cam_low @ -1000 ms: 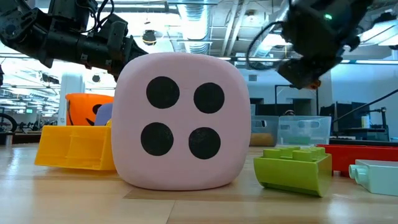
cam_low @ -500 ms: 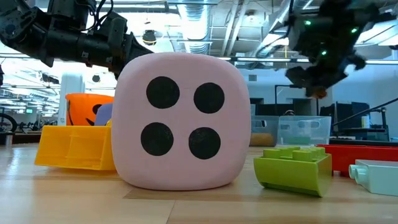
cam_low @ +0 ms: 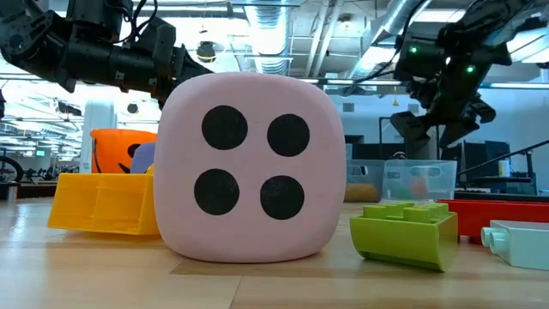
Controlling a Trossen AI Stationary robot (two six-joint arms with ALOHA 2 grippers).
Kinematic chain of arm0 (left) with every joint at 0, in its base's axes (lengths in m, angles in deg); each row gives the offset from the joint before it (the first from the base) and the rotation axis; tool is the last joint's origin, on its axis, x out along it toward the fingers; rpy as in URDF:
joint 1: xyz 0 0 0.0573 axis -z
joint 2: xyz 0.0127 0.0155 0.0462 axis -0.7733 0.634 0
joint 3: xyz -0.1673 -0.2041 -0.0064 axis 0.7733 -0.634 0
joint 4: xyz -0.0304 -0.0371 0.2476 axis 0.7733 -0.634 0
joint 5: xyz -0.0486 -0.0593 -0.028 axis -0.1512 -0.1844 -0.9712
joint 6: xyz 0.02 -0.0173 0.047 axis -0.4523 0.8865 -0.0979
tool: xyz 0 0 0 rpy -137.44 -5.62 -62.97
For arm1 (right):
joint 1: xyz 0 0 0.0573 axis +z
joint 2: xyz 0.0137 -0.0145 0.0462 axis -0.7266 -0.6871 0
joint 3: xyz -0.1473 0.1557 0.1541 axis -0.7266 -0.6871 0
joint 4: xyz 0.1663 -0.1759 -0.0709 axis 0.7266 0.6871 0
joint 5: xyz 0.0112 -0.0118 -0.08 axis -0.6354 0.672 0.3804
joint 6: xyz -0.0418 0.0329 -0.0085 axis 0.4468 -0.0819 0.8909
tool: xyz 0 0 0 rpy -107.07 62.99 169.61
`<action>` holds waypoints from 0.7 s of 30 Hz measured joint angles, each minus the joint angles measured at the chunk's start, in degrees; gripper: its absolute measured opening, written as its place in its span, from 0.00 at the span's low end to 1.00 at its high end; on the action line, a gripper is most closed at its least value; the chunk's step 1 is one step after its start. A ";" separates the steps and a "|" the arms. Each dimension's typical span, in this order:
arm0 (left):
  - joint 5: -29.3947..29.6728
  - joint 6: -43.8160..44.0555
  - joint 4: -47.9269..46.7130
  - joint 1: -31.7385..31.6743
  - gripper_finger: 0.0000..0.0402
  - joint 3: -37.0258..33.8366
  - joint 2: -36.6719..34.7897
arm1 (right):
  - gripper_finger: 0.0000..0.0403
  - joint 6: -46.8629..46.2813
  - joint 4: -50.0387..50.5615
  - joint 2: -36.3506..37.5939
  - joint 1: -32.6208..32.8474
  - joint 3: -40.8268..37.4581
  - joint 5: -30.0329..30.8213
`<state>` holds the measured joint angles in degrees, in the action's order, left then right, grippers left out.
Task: Pick & Place Toys
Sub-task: Put the small green game piece into the right transparent bin
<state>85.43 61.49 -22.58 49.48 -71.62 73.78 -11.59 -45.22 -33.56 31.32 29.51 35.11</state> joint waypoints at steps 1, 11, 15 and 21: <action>0.00 0.05 -0.13 -0.08 0.52 0.00 0.00 | 0.79 0.54 -0.50 -0.01 0.91 0.01 -0.49; -1.31 0.20 -3.23 0.13 0.52 0.00 0.02 | 0.82 -1.76 -4.36 -0.36 23.88 0.01 -1.10; -5.75 0.72 -3.77 0.13 0.52 0.00 0.02 | 0.81 -5.78 -9.71 -1.21 33.52 0.01 0.45; -7.72 5.29 -4.86 0.16 0.52 0.00 0.02 | 0.81 -6.07 -22.63 -6.97 42.18 0.04 8.70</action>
<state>77.72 66.79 -27.44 49.64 -71.62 73.80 -17.65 -67.84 -40.53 73.50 29.54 43.80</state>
